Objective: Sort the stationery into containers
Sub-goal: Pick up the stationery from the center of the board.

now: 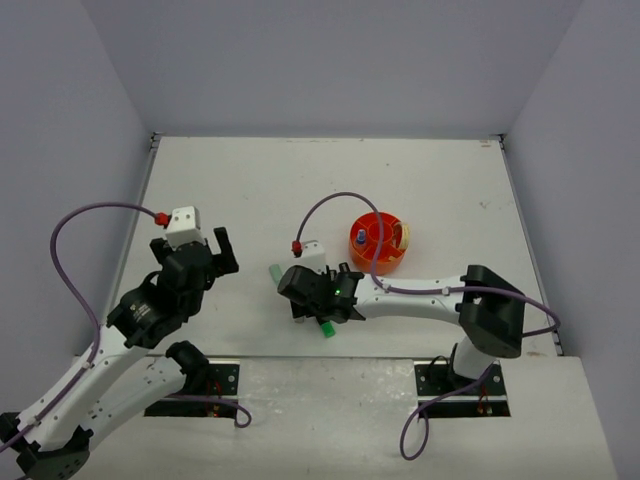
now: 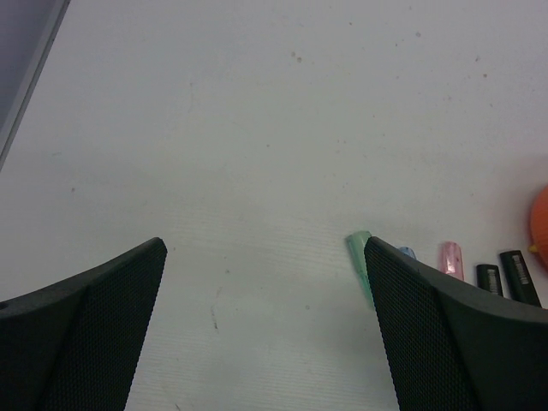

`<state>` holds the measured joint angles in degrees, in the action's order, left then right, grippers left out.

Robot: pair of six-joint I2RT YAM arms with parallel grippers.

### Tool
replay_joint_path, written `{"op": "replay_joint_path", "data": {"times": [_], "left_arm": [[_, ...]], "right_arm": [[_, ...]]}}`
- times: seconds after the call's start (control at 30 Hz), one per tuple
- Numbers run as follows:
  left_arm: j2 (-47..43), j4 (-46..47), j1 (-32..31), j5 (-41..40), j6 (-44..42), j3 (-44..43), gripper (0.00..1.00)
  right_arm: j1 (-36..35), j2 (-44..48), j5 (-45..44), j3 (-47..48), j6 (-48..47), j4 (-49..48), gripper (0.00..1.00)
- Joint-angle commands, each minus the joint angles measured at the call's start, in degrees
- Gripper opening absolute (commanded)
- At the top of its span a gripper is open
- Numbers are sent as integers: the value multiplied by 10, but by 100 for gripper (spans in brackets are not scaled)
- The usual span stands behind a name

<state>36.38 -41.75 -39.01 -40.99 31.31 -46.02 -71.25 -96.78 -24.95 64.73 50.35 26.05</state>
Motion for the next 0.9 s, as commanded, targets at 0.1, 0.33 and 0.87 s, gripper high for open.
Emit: {"op": "replay_joint_path", "data": {"times": [0.1, 0.33, 0.87], "left_arm": [[-25, -7, 5, -45, 31, -14, 100], [-16, -7, 5, -42, 29, -15, 100], [-9, 1, 5, -24, 18, -13, 100]], "right_arm": [[-4, 56, -47, 18, 9, 17, 57], [-4, 21, -20, 39, -11, 16, 55], [-4, -100, -3, 59, 31, 11, 56]]}}
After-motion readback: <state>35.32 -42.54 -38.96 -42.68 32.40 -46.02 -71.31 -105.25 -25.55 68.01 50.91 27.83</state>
